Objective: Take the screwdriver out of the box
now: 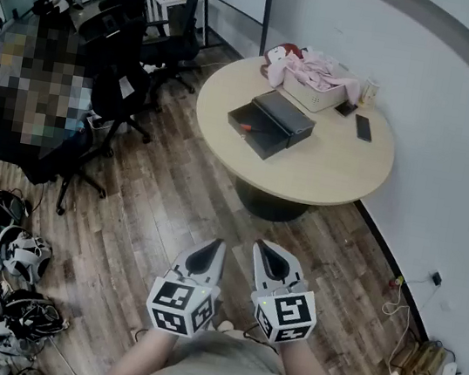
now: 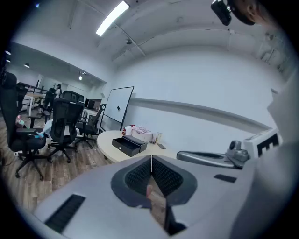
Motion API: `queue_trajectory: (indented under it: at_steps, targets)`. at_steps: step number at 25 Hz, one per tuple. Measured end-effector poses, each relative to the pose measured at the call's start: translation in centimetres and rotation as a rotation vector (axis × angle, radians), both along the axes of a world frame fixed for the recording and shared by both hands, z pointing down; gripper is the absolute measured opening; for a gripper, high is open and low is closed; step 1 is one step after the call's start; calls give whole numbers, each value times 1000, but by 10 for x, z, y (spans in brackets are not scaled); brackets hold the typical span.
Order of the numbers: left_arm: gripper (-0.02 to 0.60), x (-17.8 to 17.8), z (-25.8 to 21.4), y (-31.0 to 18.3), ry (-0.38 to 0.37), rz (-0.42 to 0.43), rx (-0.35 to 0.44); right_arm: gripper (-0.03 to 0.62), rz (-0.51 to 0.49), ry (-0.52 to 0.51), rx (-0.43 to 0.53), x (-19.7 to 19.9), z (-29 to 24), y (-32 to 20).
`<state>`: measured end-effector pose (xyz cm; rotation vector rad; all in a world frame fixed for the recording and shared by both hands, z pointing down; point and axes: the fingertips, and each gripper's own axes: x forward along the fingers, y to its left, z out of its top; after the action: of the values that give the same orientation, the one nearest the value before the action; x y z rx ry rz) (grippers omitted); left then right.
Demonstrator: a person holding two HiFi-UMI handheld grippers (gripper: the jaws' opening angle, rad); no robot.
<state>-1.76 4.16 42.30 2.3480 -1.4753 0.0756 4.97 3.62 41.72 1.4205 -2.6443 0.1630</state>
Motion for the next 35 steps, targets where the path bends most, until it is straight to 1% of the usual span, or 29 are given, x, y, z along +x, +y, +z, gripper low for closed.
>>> queue_trajectory:
  at_steps: [4,11,17,29,35]
  targets:
    - [4,1,1,8,-8,-9,9,0,7,-17,6,5,-1,8]
    - [5,7,-6,13,-7,-3,29,0,-3,-9,27,3,-5,17]
    - [4,10,-6,15,-10,-4,30,2,-9,-6,34,4,-6,19]
    - [4,14,-7,8,-13,5,27,0,0,1,47,9,-10,11]
    - [5,5,-8,4,-8,-21,30,2,-2,-11,42,7,-11,1]
